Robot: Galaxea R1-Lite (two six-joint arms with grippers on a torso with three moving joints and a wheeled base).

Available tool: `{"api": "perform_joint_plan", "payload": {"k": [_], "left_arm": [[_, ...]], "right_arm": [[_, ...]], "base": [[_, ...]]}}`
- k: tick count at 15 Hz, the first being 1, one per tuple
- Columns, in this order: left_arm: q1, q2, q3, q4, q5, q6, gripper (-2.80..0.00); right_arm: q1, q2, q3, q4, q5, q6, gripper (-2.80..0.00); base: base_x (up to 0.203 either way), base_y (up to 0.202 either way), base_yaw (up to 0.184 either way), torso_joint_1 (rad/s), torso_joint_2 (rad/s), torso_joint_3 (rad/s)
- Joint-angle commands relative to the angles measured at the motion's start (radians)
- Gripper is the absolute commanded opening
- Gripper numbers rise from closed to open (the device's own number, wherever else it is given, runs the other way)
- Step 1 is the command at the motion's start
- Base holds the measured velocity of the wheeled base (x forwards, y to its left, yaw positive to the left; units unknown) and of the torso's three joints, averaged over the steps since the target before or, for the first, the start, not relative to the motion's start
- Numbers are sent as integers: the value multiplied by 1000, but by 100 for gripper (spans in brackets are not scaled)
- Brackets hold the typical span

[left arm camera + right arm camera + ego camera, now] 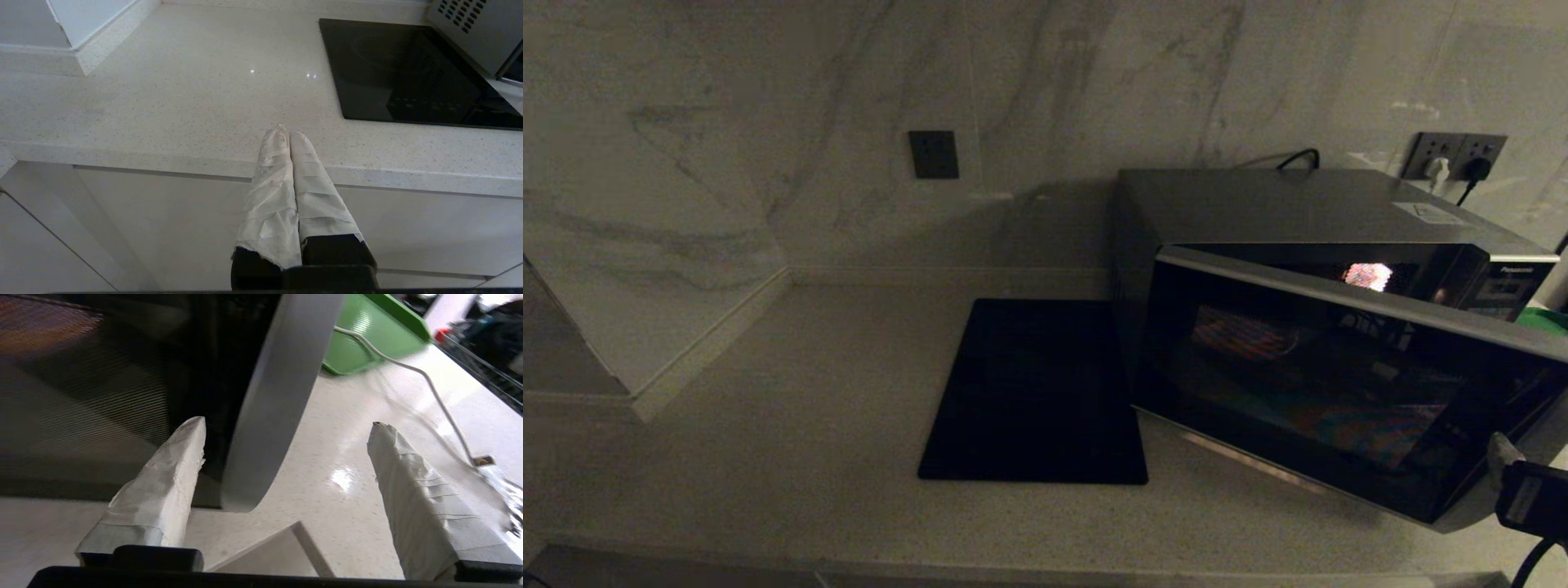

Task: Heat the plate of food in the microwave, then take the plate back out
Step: Open the microwave oven

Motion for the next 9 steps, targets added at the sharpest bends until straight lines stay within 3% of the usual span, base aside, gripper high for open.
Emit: {"api": "perform_joint_plan", "payload": {"k": [1,9], "left_arm": [[0,1,0,0,0,-1,-280],[2,0,0,0,0,0,-280]], "right_arm": [[26,-54,7,-6,-5,-1,0],[72,-236,-29,-9,-17,-11,0]], "base": [[0,0,0,0,0,0],[0,0,0,0,0,0]]}}
